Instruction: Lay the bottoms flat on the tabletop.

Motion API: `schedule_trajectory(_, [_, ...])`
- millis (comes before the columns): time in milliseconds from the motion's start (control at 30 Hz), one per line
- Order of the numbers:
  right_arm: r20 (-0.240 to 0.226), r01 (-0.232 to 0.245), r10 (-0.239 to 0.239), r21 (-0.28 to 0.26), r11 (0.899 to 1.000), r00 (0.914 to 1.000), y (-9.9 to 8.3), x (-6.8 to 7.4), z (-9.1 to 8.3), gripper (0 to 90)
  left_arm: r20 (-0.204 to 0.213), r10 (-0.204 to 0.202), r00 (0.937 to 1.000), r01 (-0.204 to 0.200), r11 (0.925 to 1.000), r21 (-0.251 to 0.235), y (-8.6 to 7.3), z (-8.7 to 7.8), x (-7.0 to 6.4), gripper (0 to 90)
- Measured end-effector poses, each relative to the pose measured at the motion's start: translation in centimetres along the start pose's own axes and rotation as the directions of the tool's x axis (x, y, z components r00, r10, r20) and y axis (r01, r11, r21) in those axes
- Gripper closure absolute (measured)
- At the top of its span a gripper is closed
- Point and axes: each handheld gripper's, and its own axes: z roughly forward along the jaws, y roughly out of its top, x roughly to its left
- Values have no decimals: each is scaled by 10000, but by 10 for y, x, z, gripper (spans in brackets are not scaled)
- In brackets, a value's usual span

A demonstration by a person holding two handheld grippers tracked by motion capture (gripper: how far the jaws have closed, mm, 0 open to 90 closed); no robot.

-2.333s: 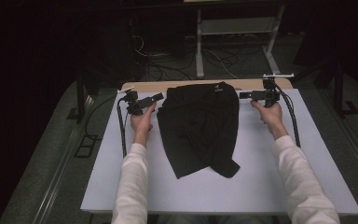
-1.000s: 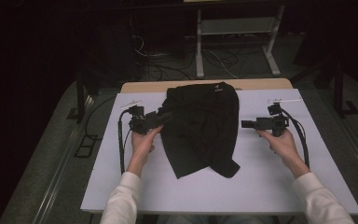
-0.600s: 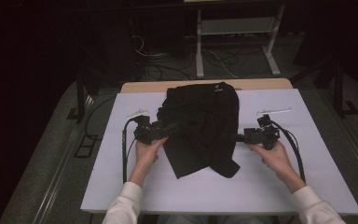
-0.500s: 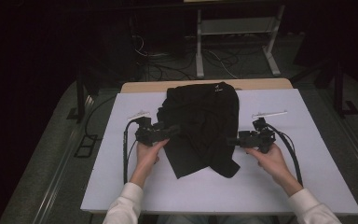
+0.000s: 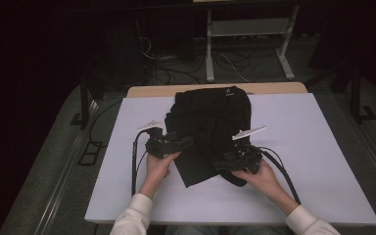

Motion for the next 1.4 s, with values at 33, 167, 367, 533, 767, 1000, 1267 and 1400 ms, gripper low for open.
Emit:
schedule_trajectory(33, [-5, -7, 7, 86, 10000, 10000, 0, 1, 3, 350, 16, 11, 10000, -11, 10000, 19, 0, 0, 0, 0])
schedule_trajectory(167, [604, 377, -404, 458, 9982, 9974, -2, 8, 10, 412, 4, -33, 10000, 33, 10000, 11, -1, 1, -1, 0])
schedule_trajectory(367, [1491, 805, -938, 933, 9924, 9844, -5, 17, 22, 592, -11, -33, 10000, 33, 9999, 127, -4, 3, -3, 0])
schedule_trajectory(533, [717, 218, -260, 598, 9980, 9971, 0, 12, 14, 839, 48, 17, 10000, -18, 9996, 267, -4, 5, -6, 0])
schedule_trajectory(767, [464, -563, 576, -302, 9980, 9973, 7, -12, -26, 885, 180, 160, 9997, -167, 9990, 424, -3, 12, -13, 0])
schedule_trajectory(1000, [702, -975, 1052, -1048, 9897, 9920, 7, -35, -64, 885, 295, 355, 9989, -370, 9980, 510, 2, 16, -20, 0])
schedule_trajectory(1267, [1126, -1878, 2161, -2201, 9572, 9699, -5, -73, -110, 885, 528, 528, 9972, -563, 9961, 673, 4, 27, -26, 0])
schedule_trajectory(1400, [1416, -2347, 2765, -2559, 9378, 9505, -15, -94, -123, 886, 666, 642, 9957, -696, 9942, 825, 5, 36, -33, 1])
